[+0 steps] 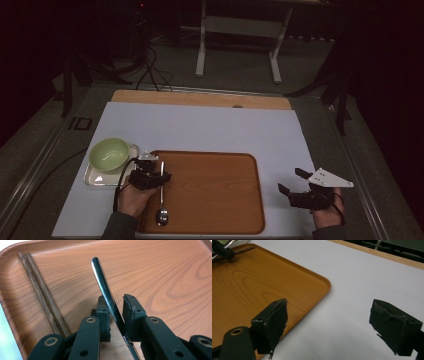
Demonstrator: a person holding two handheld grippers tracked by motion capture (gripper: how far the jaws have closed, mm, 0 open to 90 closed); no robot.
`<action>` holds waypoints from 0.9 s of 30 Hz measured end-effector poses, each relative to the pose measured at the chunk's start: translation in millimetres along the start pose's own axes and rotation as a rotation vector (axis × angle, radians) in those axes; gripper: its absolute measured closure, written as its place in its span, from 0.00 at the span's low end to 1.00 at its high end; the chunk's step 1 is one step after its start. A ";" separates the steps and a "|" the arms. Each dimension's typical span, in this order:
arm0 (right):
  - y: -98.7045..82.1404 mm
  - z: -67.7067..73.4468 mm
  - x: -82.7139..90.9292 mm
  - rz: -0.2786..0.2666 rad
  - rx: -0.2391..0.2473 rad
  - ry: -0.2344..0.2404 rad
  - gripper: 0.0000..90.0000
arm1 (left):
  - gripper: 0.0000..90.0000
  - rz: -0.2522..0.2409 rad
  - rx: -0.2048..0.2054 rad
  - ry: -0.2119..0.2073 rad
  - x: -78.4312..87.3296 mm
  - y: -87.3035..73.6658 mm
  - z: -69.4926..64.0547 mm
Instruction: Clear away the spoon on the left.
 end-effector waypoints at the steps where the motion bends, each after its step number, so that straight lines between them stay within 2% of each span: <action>1: 0.0 0.1 0.0 0.002 0.000 0.000 0.16 | 0.84 0.002 0.003 0.003 -0.5 -0.3 0.7; 4: 0.0 0.2 -0.1 0.002 0.000 0.000 0.16 | 0.84 0.011 0.013 0.009 -2.2 -1.2 2.5; 13: -0.1 0.1 -0.1 0.004 0.001 0.000 0.16 | 0.80 0.014 0.005 0.021 -4.5 -0.8 1.2; 20: -0.1 0.2 -0.1 0.004 0.001 0.001 0.16 | 0.76 0.008 -0.006 0.064 -3.7 -0.3 0.4; 27: -0.2 0.1 -0.1 0.003 0.000 0.002 0.16 | 0.67 0.003 0.000 0.098 -2.8 -0.1 0.6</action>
Point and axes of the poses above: each handheld gripper's, and its own axes: x roughly backward along the jaws, y roughly out of its top, z roughly to its left, the point moved 2 cm from there along -x, roughly forward along the jaws, and after that the axes turned 6 degrees about y, right-handed, at the moved point
